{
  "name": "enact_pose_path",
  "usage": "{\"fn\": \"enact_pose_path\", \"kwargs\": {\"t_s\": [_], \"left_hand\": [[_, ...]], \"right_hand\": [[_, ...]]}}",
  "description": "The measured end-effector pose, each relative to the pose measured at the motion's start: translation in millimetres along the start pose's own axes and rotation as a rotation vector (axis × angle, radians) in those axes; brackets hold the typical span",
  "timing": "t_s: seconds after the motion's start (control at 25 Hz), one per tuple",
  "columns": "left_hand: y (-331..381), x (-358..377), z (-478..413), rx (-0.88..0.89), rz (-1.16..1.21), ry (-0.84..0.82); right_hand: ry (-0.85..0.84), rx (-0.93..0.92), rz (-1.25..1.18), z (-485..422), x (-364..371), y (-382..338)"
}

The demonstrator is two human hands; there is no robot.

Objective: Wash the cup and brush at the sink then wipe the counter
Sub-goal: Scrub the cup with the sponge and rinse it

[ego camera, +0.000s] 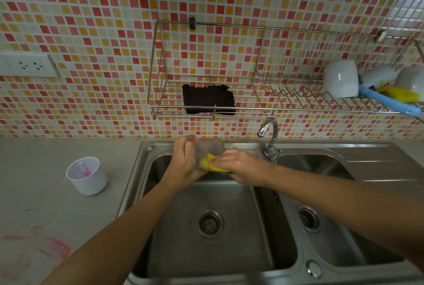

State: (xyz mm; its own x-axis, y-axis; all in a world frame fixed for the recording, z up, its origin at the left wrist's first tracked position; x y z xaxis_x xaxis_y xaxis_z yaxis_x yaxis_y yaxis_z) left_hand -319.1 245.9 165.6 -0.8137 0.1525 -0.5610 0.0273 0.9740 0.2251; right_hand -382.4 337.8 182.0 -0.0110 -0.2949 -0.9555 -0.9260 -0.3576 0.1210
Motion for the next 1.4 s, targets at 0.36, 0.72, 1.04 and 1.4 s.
{"fn": "enact_pose_path", "kwargs": {"t_s": [0.36, 0.72, 1.04, 1.4], "left_hand": [[6, -10, -6, -0.099, 0.071, 0.049], [-4, -8, -6, -0.283, 0.282, -0.206], [-11, -1, -5, -0.295, 0.27, -0.357], [-12, -2, 1, -0.29, 0.21, -0.134]], "right_hand": [[-0.167, 0.154, -0.076, -17, 3, 9], [-0.111, -0.463, 0.453, -12, -15, 4], [-0.06, -0.397, 0.527, -23, -24, 0], [-0.116, -0.206, 0.43, -12, -21, 4]]}}
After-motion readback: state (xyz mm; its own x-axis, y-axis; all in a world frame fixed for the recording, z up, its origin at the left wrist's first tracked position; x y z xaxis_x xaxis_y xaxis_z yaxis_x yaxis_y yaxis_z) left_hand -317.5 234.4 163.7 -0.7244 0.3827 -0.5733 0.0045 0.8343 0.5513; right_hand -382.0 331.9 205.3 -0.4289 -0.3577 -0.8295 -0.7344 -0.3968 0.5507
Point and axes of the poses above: each hand's wrist, its own z-axis away from the middle knuckle, its own x-axis out of the palm, y = z × x, the point moved 8 cm from there along -z, towards the middle knuckle, and after that the axes turned 5 degrees about z, right-handed, at the moved point
